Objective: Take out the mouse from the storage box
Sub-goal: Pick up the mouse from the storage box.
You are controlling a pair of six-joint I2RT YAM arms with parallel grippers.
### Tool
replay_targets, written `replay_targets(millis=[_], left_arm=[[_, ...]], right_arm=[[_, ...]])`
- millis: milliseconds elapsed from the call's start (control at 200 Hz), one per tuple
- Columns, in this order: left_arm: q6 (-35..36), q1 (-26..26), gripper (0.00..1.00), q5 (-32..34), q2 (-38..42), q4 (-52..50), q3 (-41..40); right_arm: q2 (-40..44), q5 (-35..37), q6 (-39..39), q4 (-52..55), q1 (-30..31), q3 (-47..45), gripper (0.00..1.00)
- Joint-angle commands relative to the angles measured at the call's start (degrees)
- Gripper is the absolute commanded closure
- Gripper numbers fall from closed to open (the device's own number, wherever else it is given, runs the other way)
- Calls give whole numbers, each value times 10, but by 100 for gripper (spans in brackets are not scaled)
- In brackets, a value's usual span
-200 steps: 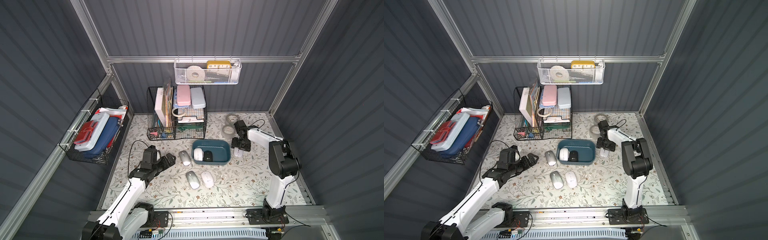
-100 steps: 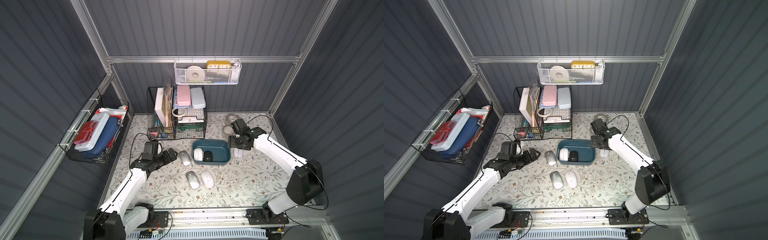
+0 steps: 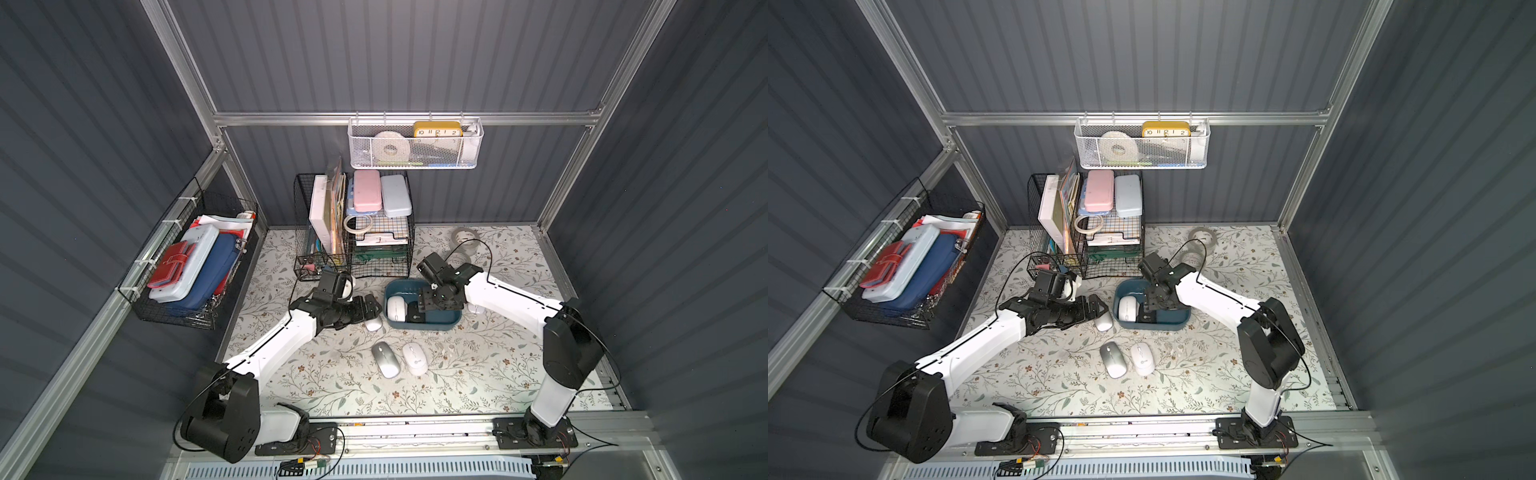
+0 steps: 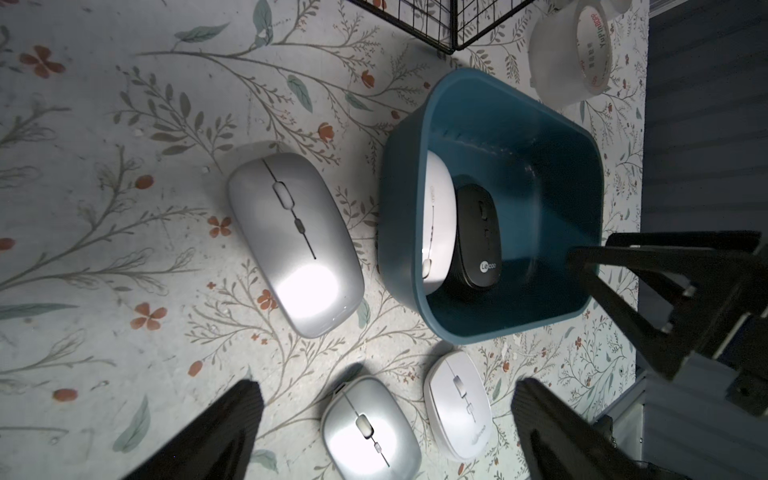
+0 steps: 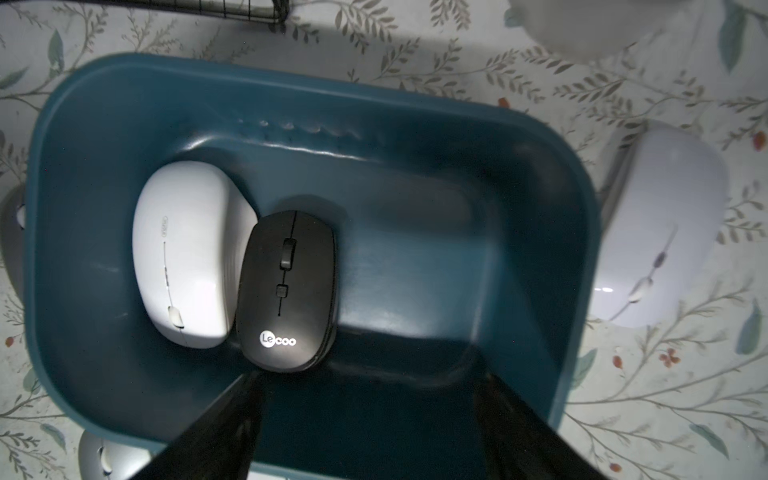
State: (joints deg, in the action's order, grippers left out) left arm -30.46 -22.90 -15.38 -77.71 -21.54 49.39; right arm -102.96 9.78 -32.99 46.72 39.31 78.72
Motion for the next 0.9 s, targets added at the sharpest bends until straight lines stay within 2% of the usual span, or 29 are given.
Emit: replay_targets(millis=[0, 335, 705, 896], left_arm=[[3, 0, 1, -13, -31, 8, 20], [-4, -18, 3, -23, -101, 15, 56], [-17, -34, 3, -24, -149, 27, 73], [-31, -55, 4, -27, -165, 40, 74]], right_arm=[[-17, -43, 3, -40, 7, 14, 15], [-74, -81, 14, -63, 7, 22, 13], [-125, -57, 26, -41, 9, 38, 13], [-130, -23, 4, -34, 4, 37, 14]])
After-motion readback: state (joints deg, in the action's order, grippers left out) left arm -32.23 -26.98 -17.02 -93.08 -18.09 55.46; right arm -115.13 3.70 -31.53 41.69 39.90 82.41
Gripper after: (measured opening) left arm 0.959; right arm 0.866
